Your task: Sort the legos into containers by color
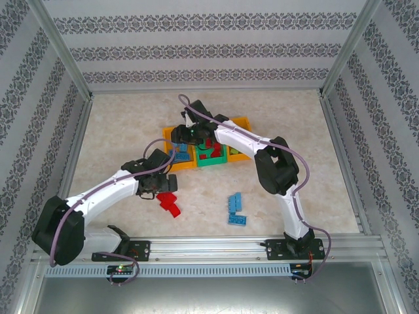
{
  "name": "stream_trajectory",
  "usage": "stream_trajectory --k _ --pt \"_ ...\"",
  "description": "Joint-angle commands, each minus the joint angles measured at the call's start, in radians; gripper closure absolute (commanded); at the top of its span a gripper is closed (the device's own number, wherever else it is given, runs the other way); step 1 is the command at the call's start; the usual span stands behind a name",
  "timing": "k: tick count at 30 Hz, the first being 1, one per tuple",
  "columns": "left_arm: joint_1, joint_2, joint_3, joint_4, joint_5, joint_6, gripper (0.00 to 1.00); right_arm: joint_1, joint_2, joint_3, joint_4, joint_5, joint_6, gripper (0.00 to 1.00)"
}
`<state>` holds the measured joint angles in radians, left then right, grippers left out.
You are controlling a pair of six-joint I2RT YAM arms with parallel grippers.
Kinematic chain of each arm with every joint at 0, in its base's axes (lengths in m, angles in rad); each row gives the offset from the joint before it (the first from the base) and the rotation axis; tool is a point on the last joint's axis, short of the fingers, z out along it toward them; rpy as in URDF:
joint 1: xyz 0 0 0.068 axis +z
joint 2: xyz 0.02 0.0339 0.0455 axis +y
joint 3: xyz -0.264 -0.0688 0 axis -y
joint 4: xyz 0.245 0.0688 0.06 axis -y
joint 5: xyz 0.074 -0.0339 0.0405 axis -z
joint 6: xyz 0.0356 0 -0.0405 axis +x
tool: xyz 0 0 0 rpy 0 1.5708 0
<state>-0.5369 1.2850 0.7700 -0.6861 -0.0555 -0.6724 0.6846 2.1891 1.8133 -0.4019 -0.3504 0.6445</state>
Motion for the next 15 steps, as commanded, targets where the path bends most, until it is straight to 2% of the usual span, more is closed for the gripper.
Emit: stream_trajectory --k 1,15 --pt "-0.012 0.028 0.011 0.030 0.032 0.070 0.00 0.001 -0.026 0.016 -0.021 -0.013 -0.002 0.46" --pt "-0.013 0.153 0.041 0.030 0.037 0.080 0.09 -0.012 -0.176 -0.101 -0.010 0.023 -0.030 0.40"
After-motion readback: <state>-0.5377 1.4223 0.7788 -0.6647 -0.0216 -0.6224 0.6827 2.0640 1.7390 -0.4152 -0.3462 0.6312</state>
